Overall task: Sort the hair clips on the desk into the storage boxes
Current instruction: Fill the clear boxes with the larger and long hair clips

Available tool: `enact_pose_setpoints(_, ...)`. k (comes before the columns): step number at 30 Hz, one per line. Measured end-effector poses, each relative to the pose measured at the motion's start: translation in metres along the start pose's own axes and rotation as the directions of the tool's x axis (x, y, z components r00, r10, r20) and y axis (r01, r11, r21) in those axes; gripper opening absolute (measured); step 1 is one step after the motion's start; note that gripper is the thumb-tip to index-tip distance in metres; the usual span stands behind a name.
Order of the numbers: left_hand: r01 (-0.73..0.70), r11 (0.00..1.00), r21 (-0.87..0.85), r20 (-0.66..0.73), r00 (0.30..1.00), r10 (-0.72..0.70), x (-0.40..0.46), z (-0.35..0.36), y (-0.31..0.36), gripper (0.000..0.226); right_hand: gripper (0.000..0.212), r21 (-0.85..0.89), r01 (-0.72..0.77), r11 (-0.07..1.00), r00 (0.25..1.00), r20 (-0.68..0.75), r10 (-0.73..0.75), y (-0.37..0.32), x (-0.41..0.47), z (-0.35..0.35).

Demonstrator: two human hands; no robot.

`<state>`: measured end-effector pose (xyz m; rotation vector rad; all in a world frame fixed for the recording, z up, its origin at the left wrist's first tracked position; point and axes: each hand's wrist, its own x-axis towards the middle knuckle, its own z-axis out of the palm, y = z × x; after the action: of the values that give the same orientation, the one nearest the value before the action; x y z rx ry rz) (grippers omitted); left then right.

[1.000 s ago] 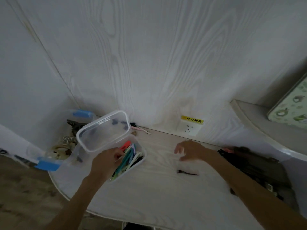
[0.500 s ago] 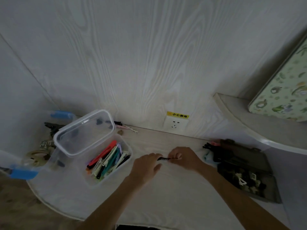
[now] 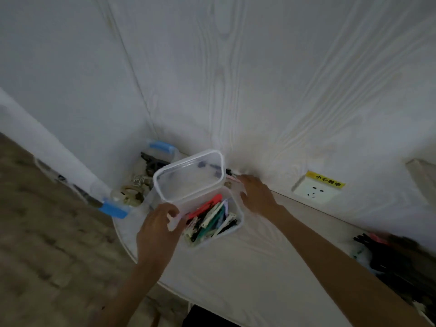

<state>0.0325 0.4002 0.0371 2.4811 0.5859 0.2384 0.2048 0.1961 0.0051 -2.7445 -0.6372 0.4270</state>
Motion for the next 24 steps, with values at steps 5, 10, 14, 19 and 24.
enact_pose_setpoints(5,0.295,0.919,-0.262,0.132,0.954,-0.268,0.002,0.008,-0.014,0.053,0.040,-0.016,0.147,0.989,0.974,-0.170,-0.147,0.001,0.014,0.019)
enact_pose_setpoints(10,0.262,0.912,-0.316,0.210,0.957,-0.202,0.009,0.010,-0.016,0.068,0.025,-0.042,0.031,0.999,0.971,-0.234,-0.040,0.010,-0.001,0.010)
enact_pose_setpoints(14,0.257,0.910,-0.326,0.220,0.956,-0.191,0.013,0.011,-0.018,0.065,0.027,-0.089,-0.005,0.996,0.977,-0.213,-0.015,0.034,-0.017,0.005)
enact_pose_setpoints(19,0.311,0.824,-0.473,0.343,0.927,-0.153,0.023,0.021,-0.004,0.069,0.024,-0.079,-0.080,0.994,0.977,-0.206,0.062,0.069,-0.050,0.004)
enact_pose_setpoints(24,0.352,0.751,-0.559,0.453,0.888,-0.080,0.033,0.049,0.032,0.069,0.016,0.188,-0.201,0.961,0.920,-0.301,0.251,0.091,-0.083,-0.007)
